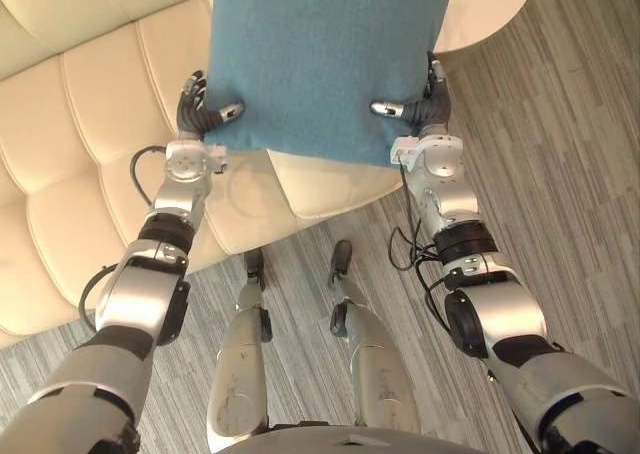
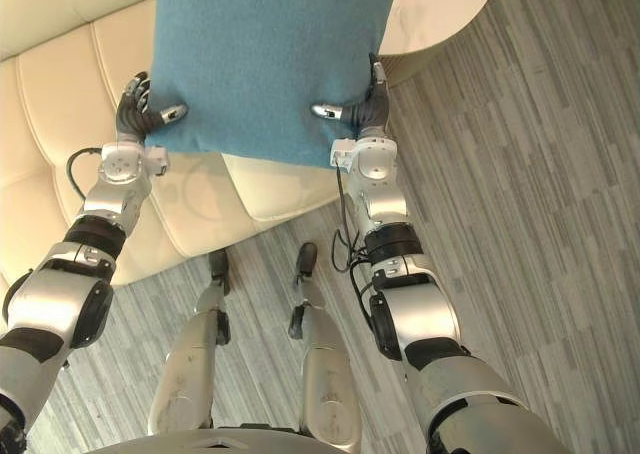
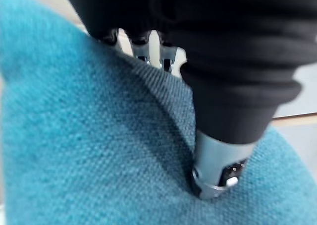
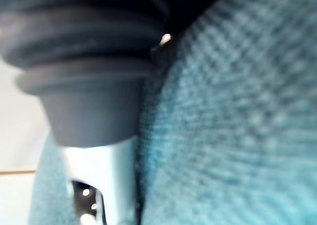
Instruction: Pick up cushions and gather them together orderly.
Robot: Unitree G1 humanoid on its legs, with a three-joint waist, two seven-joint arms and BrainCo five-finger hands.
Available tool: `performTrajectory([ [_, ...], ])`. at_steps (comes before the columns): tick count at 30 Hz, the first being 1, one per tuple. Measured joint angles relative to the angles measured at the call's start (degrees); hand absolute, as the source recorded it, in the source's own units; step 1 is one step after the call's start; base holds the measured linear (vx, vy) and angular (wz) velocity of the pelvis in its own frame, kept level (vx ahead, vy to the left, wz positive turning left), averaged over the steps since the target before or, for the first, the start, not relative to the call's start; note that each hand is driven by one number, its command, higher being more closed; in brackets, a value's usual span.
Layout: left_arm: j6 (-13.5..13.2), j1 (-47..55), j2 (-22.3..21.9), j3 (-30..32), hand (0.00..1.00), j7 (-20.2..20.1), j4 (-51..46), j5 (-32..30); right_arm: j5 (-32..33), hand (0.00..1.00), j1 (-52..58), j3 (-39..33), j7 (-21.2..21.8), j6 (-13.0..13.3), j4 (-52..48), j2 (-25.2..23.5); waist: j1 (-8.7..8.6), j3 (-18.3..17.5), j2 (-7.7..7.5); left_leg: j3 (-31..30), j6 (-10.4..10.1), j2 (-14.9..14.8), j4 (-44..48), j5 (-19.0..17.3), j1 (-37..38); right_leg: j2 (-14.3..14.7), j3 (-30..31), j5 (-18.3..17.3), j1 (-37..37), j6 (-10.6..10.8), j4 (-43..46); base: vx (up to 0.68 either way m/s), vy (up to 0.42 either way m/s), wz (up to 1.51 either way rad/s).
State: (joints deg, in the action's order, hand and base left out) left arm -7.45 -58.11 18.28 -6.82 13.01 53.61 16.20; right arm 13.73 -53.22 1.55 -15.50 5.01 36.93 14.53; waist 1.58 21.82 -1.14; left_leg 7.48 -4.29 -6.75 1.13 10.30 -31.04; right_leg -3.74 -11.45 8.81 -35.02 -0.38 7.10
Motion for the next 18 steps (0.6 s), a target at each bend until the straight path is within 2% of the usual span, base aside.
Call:
performTrajectory([
  [5, -0.3, -1.3, -0.2, 0.0, 1.0, 1.3, -1.7, 3.1, 3.3, 1.0, 0.7, 0.0, -0.2, 1.0, -2.6, 0.5, 0.04, 0.0, 0.03, 0.0, -0.6, -0.2, -2.2, 1.4, 0.2, 0.2, -0.3, 0.1, -0.8, -0.1, 0.4, 0.0, -0.005, 0.01],
  [10, -0.4, -0.1, -0.2, -1.3, 1.0, 1.8, -9.2, 5.1, 4.5, 1.0, 6.5, -0.1, -0.3, 2.2, -11.3, 0.6, 0.46, 0.2, 0.17, 0.3, -0.5, 0.0, -3.8, 2.6, 2.5, -0.1, -0.4, -0.6, 0.4, -0.2, 1.1, 0.03, 0.0, 0.0],
  [15, -1.0, 8.9, -0.3, -2.5, 1.0, 2.1, -23.0, 4.8, 4.3, 1.0, 18.2, 0.1, -0.2, 2.1, -20.5, -0.8, 0.68, 0.2, 0.19, 0.3, -1.2, 0.1, -4.3, 1.1, 7.2, -0.4, -0.4, -3.6, 3.8, 0.0, 3.6, 0.06, -0.02, 0.03],
  [18, -1.2, 18.9, -1.8, -2.6, 1.0, 2.9, -32.4, 2.6, 3.1, 1.0, 28.1, 0.4, -0.1, 1.9, -28.3, -3.0, 0.61, 0.2, 0.27, 0.3, -1.1, 0.1, -4.1, 0.3, 10.6, -0.5, -0.7, -4.9, 7.2, 0.1, 4.1, 0.09, -0.024, 0.03],
])
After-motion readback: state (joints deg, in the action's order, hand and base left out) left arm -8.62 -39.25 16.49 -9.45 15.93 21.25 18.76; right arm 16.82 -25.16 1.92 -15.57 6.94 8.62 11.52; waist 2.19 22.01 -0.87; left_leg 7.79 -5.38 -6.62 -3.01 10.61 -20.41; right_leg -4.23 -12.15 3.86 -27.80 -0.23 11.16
